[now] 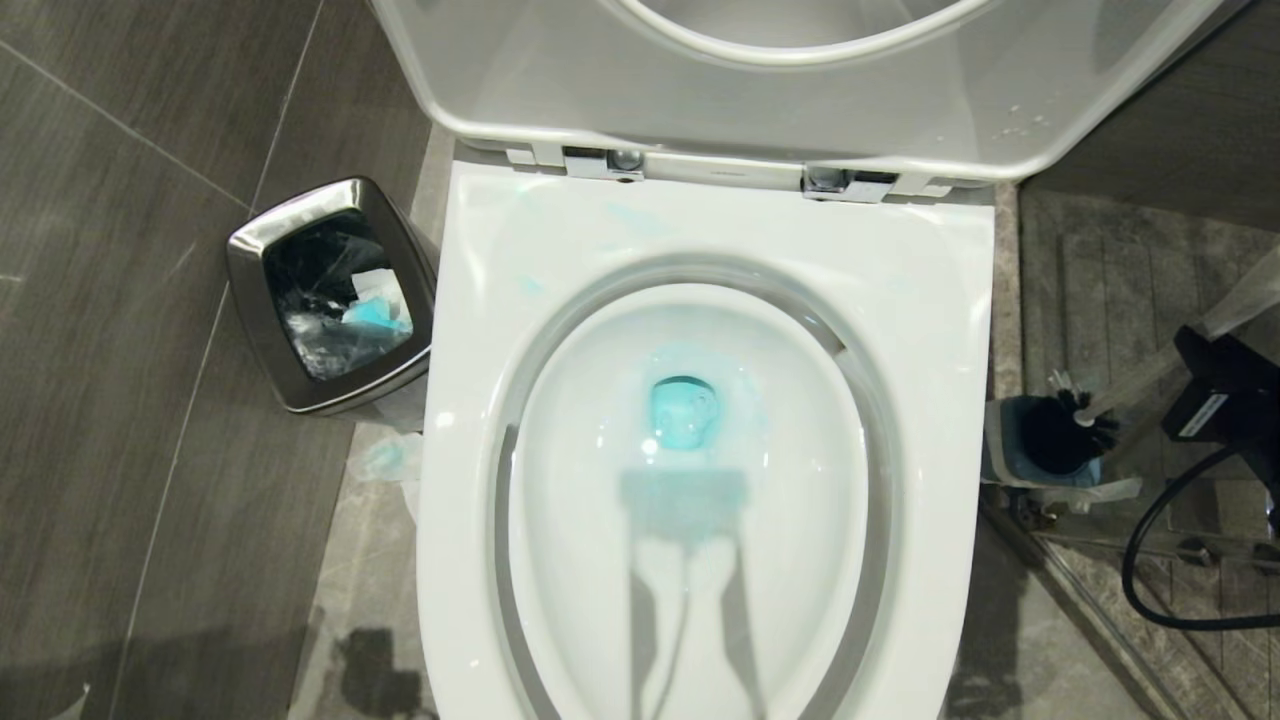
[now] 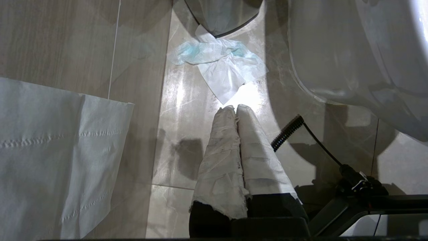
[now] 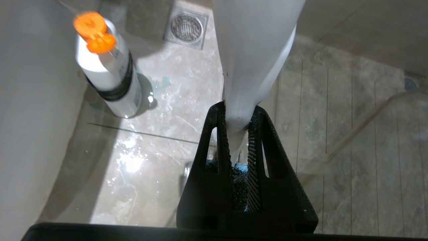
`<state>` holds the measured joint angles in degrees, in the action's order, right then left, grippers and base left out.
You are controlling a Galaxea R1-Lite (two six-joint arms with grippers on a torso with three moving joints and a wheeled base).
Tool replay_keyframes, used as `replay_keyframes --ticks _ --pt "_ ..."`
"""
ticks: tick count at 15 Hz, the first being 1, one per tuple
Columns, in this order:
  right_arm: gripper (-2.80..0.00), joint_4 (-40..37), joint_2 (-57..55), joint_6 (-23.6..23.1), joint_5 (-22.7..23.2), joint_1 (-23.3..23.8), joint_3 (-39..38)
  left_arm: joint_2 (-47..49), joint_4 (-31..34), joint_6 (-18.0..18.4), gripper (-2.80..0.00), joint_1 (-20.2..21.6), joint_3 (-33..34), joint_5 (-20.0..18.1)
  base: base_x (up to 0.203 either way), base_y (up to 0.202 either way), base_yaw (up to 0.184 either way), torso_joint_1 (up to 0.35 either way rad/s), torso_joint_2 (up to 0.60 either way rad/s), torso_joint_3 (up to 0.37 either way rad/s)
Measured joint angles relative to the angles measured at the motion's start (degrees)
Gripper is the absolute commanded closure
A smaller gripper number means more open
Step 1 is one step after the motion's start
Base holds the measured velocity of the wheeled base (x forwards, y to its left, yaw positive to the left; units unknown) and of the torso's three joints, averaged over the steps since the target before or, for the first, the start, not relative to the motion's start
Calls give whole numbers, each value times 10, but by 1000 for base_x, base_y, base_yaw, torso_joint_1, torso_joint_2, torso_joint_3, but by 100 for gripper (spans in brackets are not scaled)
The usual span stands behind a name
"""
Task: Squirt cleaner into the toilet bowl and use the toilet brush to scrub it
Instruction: Scrub the toilet bowl
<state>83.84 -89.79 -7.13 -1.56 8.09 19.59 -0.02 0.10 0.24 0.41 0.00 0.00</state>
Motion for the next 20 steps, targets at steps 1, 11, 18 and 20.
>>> replay_keyframes --ticks 1,11,18,20 --pt "0 -2 13 1 0 0 -8 0 0 0 0 0 0 0 0 0 0 0 0 0" --pt "0 -208 215 11 -8 1 2 0 0 0 0 0 0 0 0 0 0 0 0 0" --pt "0 -340 329 19 -15 2 50 0 0 0 0 0 0 0 0 0 0 0 0 0" --pt "0 -341 341 19 -16 2 58 0 0 0 0 0 0 0 0 0 0 0 0 0"
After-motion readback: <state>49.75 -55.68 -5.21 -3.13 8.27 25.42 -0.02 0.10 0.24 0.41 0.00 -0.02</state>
